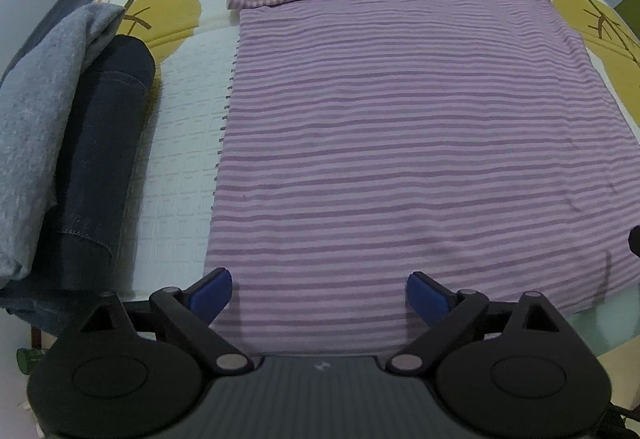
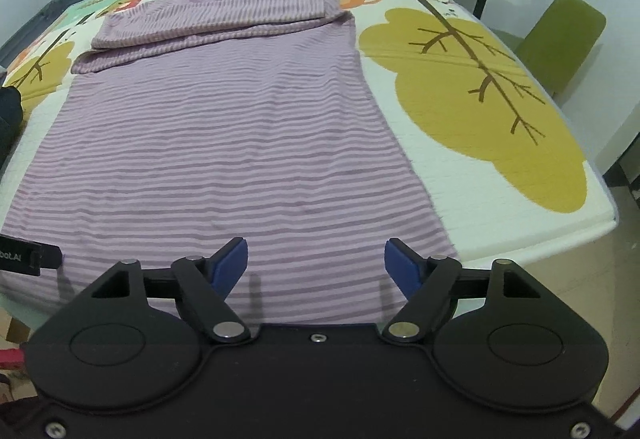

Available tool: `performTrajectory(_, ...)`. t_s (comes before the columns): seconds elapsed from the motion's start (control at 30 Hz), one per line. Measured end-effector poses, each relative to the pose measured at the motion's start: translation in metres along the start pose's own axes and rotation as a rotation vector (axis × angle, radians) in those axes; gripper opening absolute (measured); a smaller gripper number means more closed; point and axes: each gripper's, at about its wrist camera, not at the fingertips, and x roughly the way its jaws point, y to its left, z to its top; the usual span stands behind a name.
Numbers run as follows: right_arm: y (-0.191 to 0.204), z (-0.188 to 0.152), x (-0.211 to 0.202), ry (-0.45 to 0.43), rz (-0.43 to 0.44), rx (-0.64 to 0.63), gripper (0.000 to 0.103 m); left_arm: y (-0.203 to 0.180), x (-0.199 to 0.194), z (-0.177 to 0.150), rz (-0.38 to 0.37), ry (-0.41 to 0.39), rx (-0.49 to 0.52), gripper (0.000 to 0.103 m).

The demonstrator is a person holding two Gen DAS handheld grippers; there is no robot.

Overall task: Fold clothes
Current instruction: 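Slide both open tools along the shirt body to the hem edge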

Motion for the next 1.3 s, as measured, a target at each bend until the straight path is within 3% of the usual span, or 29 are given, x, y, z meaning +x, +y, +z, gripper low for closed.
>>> performTrajectory(0.43,-0.056,-0.005,0.004,0.021,-0.03,0.059,0.075,0.017,-0.011,-0.01,0.025,-0.028,-0.113,0.096)
performTrajectory(0.63,-0.073,-0.012,0.007,0.011,-0.009,0.087,0.076,0.035,-0.013,-0.02,0.0,-0.05,-0.16,0.096)
performTrajectory(0.8,-0.082,-0.017,0.01,-0.02,0.022,0.088,0.076,0.042,-0.017,-0.029,-0.004,-0.112,-0.151,0.096)
performTrajectory(1.03,-0.09,-0.019,0.02,-0.012,0.03,0.099,0.075,0.055,-0.006,-0.036,-0.064,-0.085,-0.222,0.096)
performTrajectory(1.3,-0.097,-0.02,0.034,0.033,0.035,0.141,0.071,0.071,0.009,-0.035,-0.056,-0.061,-0.292,0.096)
